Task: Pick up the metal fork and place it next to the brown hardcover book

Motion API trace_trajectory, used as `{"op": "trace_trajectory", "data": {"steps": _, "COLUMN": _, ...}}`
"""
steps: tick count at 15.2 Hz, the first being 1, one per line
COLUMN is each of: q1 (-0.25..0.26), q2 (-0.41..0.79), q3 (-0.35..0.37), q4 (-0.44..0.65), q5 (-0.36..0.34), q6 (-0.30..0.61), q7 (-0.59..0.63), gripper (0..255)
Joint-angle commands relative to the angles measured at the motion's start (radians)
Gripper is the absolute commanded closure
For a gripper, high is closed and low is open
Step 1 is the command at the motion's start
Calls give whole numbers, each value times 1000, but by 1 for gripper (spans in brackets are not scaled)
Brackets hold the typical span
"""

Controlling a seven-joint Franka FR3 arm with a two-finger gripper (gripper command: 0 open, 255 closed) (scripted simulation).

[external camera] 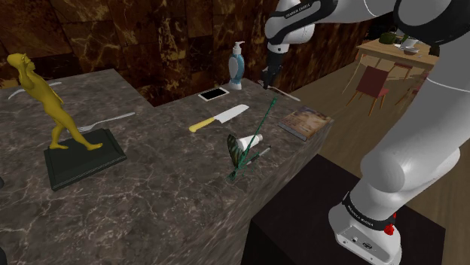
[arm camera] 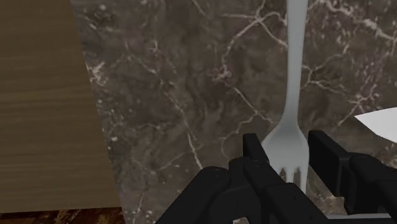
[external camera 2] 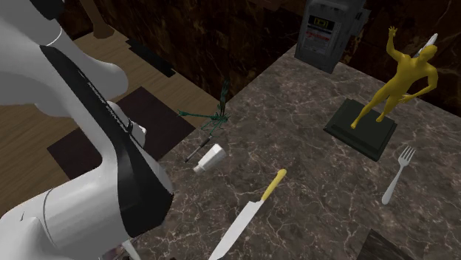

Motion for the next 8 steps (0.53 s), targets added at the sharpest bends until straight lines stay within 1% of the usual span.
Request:
{"op": "trace_trajectory", "data": {"steps": 1, "q1": -25, "q2": 15, "q3": -20, "q4": 23, "q5": 4, "q6": -10, "q7": -49, "gripper": 255}}
{"op": "trace_trajectory", "data": {"steps": 3, "q1": -43, "q2": 31, "q3": -33, "q4": 44, "q5": 7, "q6": -17, "q7": -81, "gripper": 255}}
{"op": "trace_trajectory", "data": {"steps": 8, "q1": -43, "q2": 55, "q3": -33, "q4": 6, "q5": 8, "q6": 46, "q7": -83, "gripper": 255}}
